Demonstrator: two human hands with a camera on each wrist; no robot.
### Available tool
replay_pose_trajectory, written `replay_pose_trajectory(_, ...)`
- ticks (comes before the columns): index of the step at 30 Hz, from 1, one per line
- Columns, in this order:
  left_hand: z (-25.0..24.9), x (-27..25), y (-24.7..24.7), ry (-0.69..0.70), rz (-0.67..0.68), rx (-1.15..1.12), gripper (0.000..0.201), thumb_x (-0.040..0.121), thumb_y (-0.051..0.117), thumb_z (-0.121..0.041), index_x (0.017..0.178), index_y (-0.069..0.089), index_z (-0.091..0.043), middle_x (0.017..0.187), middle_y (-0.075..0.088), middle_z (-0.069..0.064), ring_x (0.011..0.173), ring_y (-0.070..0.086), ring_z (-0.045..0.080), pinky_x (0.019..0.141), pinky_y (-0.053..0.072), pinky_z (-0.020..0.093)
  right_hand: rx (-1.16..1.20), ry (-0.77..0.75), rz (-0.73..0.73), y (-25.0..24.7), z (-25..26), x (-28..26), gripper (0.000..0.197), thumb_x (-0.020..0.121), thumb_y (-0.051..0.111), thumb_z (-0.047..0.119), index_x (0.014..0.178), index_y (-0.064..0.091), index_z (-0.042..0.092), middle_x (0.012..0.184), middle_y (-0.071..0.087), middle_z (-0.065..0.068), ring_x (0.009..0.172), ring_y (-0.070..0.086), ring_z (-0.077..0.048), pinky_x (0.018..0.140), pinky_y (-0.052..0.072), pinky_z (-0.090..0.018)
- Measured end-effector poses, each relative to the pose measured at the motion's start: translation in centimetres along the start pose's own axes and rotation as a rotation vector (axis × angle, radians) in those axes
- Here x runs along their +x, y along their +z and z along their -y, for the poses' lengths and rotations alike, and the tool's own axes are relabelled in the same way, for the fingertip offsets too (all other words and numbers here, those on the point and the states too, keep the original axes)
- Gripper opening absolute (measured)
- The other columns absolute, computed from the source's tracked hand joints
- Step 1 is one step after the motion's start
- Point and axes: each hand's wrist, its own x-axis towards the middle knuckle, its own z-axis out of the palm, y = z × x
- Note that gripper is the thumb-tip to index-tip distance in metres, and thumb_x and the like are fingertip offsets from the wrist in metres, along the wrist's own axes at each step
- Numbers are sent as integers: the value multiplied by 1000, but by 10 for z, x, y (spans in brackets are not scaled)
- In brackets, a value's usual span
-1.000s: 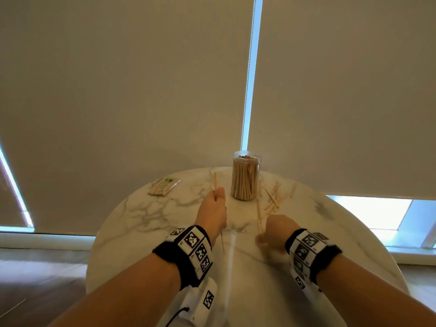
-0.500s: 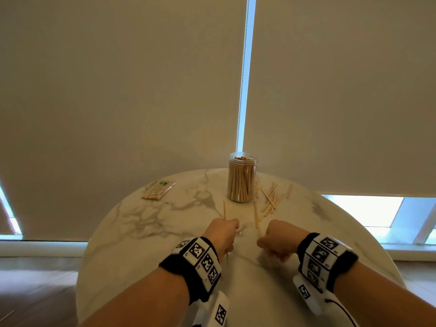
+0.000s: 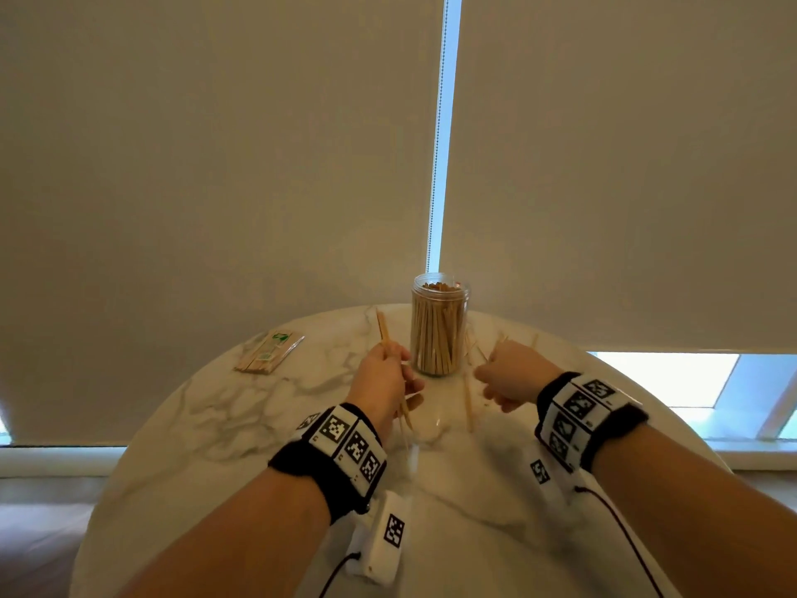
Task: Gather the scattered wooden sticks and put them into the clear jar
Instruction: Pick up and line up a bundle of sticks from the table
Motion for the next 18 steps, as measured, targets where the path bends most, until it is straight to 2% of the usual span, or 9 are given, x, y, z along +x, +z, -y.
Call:
replay_pose_trajectory(2,2,10,3,-16,27,-120,23,107,34,-22,106,55,-12,70,45,1,52,42,11,49,43,25,-228,89,-13,-1,-9,28,39,100,51,36,115,64,2,108,71,-13,97,70,-27,83,59,-33)
replay_pose_trajectory(4,9,19,7,-13,40,-175,21,105,33,-12,112,53,-10,73,43,1,48,35,8,43,32,21,-411,127,-16,3,-14,52,70,97,43,61,134,54,3,114,68,-10,106,65,-24,88,52,-33)
replay_pose_trajectory(6,15,26,11,-34,64,-253,21,103,33,-7,112,51,-9,72,43,2,48,33,9,41,28,21,-493,148,21,10,-16,72,92,85,40,82,131,57,5,108,68,-7,103,63,-22,87,49,-33)
replay_pose_trajectory(7,17,29,12,-51,86,-304,20,102,33,-5,110,51,-9,71,43,2,49,33,9,41,28,21,-528,151,33,14,-15,81,93,80,42,85,126,61,7,106,67,-6,102,63,-22,86,49,-33)
replay_pose_trajectory(8,17,31,14,-71,107,-353,21,100,33,-3,109,51,-9,70,44,2,49,34,9,42,28,22,-546,154,38,17,-13,87,88,79,47,84,121,64,8,102,65,-5,99,62,-22,85,49,-32)
replay_pose_trajectory(10,17,38,16,-94,133,-428,21,99,33,-1,109,49,-9,68,44,3,49,34,10,42,28,22,-539,145,35,20,-5,94,70,82,61,71,116,65,10,100,64,-3,94,62,-21,86,51,-31)
replay_pose_trajectory(12,18,46,16,-105,155,-489,20,100,33,-2,111,48,-8,67,44,3,49,34,10,43,27,22,-507,147,52,20,4,95,52,86,71,52,116,64,10,111,68,-4,102,66,-21,95,53,-33)
replay_pose_trajectory(15,18,51,13,-129,187,-555,18,101,35,-5,113,49,-8,67,45,3,51,35,10,44,28,22,-561,108,77,21,11,94,37,93,68,29,123,65,7,124,67,-10,113,66,-24,99,53,-34)
replay_pose_trajectory(18,18,50,11,-140,215,-580,19,101,35,-5,114,49,-8,68,46,3,52,35,10,45,29,21,-595,121,75,19,11,85,37,93,67,27,123,64,6,123,67,-10,113,65,-24,94,54,-30)
